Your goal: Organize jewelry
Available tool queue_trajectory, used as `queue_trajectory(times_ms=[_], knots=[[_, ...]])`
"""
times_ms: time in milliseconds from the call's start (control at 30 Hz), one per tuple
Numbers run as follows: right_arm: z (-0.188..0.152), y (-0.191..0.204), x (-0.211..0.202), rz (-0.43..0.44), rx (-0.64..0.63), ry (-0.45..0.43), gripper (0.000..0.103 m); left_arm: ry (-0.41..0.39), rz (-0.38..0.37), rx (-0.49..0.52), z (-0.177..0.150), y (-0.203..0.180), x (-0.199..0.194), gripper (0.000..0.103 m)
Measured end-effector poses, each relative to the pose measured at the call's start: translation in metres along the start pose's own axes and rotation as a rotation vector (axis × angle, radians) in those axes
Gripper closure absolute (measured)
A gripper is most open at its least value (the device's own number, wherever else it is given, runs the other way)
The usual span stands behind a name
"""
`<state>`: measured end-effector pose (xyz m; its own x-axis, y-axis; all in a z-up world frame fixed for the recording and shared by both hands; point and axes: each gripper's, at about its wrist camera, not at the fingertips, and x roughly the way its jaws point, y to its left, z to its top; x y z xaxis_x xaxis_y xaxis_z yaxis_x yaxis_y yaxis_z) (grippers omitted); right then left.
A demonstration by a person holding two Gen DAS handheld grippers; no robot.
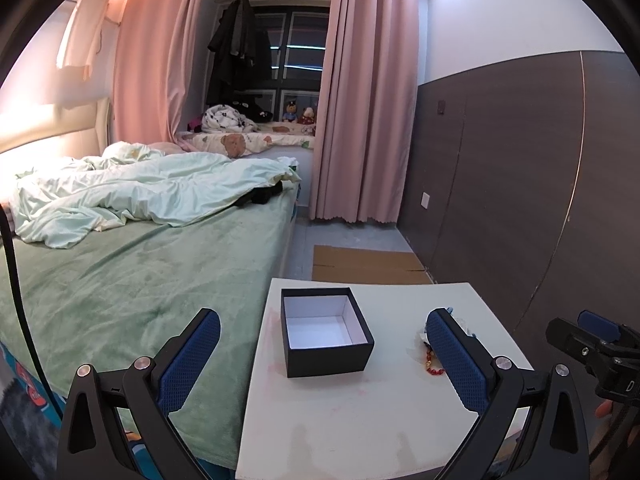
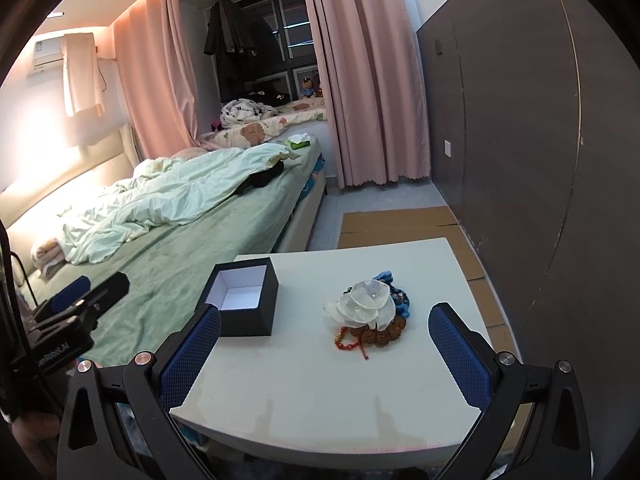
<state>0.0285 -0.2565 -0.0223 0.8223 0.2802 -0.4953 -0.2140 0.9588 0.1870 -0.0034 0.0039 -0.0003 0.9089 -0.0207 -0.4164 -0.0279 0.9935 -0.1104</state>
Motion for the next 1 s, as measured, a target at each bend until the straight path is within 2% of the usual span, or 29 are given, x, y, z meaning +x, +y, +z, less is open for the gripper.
queue_trajectory(times_ms=[333, 500, 700, 1000], knots=[[-0.001, -0.003, 0.002, -0.003, 0.017, -0.005, 0.000, 0.008, -0.014, -0.002, 0.003, -0.010, 0.007, 0.000], [0.003, -0.014, 0.007, -0.012, 0.067, -0.003, 0.000, 0.011, -0.023, -0.018, 0.010, -0.015, 0.015, 0.000], [0.009, -0.036, 0.016, -0.017, 0.167, 0.009, 0.000, 0.073, -0.062, -0.008, 0.014, -0.029, 0.042, 0.000], [0.014, -0.072, 0.029, -0.068, 0.296, 0.038, 0.000, 0.150, -0.134, 0.021, 0.012, -0.049, 0.074, 0.001]])
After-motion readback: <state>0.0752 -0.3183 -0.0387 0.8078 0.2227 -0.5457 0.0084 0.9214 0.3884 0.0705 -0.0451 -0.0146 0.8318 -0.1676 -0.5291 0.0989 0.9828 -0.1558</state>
